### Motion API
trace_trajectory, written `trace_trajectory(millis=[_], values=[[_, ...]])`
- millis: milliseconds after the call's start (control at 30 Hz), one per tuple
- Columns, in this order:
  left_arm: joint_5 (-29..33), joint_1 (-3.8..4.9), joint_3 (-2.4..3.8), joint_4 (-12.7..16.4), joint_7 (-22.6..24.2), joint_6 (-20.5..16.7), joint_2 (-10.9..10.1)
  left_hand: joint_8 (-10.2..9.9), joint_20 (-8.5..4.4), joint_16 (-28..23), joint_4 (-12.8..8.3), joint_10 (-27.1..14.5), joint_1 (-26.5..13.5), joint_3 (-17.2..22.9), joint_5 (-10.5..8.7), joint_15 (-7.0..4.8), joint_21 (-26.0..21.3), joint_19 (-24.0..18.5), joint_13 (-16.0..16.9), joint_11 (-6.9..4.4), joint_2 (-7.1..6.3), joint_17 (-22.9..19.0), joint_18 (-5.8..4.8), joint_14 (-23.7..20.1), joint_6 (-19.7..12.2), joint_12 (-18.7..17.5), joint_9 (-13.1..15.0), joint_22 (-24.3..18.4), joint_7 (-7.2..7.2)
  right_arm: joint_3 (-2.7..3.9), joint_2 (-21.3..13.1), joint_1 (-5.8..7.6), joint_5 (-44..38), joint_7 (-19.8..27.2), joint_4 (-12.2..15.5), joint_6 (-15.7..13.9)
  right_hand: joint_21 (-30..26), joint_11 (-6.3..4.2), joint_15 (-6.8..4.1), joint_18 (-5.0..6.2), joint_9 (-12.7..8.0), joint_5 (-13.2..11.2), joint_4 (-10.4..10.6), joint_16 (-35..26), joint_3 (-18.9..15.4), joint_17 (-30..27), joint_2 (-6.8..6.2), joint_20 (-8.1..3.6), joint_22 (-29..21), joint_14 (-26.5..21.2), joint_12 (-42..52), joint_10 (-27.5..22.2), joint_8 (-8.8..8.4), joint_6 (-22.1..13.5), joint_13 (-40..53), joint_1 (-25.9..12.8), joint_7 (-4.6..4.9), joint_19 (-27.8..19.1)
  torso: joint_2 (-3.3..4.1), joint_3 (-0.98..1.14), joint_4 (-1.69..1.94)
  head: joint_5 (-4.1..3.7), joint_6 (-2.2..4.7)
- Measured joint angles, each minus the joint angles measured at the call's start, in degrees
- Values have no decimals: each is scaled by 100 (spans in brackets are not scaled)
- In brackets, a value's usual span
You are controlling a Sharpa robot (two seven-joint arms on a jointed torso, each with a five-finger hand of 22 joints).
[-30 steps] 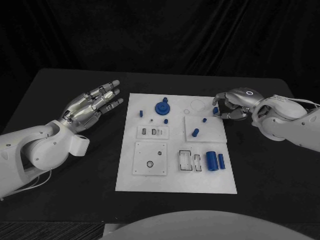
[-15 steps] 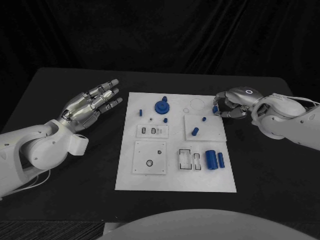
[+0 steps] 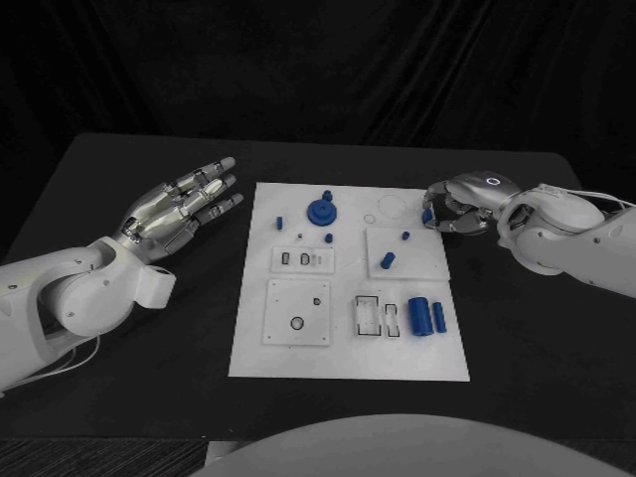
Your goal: Assemble the parts on the task board
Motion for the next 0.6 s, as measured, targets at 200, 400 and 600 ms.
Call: trace_trajectory(millis=[200, 400, 600], values=[[0, 0, 0, -3, -9, 3, 2, 0, 0, 0, 0, 0, 0, 0, 0, 0, 0, 0, 0, 0, 0, 0, 0, 0, 0, 0, 0, 0, 0, 0, 19, -1, 0, -6, -12, 20, -66, 0, 0, 0, 26, 457, 9, 0, 55, 0, 31, 0, 0, 0, 0, 0, 134, 154, -1, 30, -32, 0, 0, 1, -1, 12, -8], [0, -1, 0, -5, -18, 8, 4, 0, 0, 0, 0, 0, 0, 0, 0, 0, 0, 0, 0, 0, 0, 0, 0, 0, 0, 0, 0, 0, 0, 0, 46, -1, 1, -10, -25, 35, -67, 0, -32, 0, 36, 571, 6, 0, 90, 0, 31, 0, 5, 8, 0, 0, 168, 211, -1, 30, -44, 0, -2, 1, -3, 16, -21], [0, -1, 0, -7, -28, 13, 4, 0, 0, 0, 0, 0, 0, 0, 0, 0, 0, 0, 0, 0, 0, 0, 0, 0, 0, 0, 0, 0, 0, 0, 64, -1, 1, -11, -29, 43, -67, -29, -37, 0, 68, 893, -33, 0, 191, 0, 84, -42, 4, 4, 0, -3, 244, 287, -1, 84, -62, 0, -2, 1, -2, 13, -26]])
